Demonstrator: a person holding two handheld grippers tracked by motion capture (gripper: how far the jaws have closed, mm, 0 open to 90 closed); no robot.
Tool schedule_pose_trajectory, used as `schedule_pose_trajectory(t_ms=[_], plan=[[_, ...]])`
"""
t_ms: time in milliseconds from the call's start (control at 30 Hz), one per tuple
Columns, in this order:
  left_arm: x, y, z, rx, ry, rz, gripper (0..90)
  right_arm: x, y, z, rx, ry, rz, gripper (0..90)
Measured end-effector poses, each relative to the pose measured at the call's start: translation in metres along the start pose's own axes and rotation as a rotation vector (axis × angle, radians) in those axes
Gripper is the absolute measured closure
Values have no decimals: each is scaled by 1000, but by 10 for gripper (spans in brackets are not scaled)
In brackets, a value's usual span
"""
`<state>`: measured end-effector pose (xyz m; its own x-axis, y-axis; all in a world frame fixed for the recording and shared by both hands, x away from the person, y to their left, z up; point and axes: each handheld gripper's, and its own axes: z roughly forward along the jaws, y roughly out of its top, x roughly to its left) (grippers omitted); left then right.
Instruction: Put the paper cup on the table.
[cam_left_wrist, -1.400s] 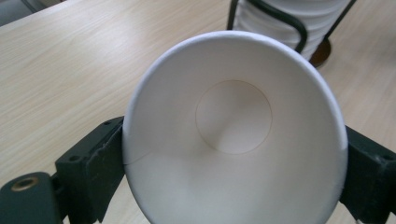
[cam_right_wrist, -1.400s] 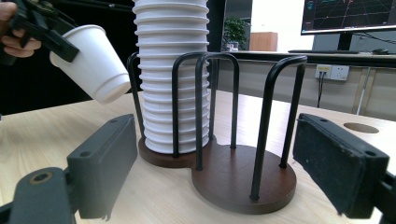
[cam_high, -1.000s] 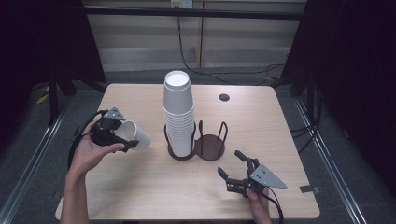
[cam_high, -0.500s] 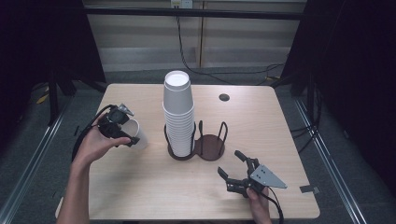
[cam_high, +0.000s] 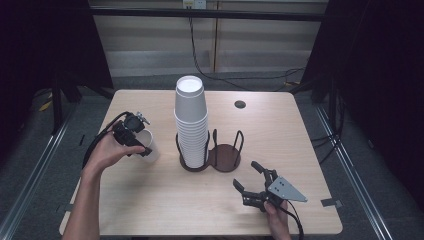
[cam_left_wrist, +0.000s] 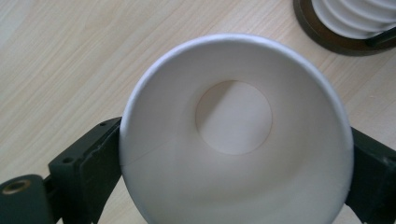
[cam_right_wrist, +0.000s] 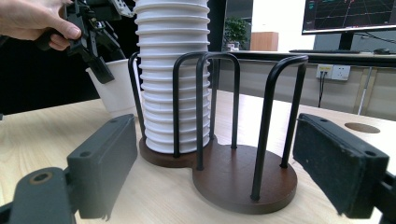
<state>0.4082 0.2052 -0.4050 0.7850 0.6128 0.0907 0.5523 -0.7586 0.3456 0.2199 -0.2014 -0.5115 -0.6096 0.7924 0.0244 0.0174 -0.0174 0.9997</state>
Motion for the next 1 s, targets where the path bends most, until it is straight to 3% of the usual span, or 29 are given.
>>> schedule_pose_trajectory(t_ms=[200,400,633,1000], plan=[[-5,7,10,27,35,24,55,0,0,0,0,0,0,134],[-8,14,11,70,35,43,53,0,0,0,0,-2,0,134],[-13,19,19,86,41,58,35,0,0,0,-1,-4,0,134],[-10,5,34,87,20,38,39,0,0,0,-1,-3,-1,136]])
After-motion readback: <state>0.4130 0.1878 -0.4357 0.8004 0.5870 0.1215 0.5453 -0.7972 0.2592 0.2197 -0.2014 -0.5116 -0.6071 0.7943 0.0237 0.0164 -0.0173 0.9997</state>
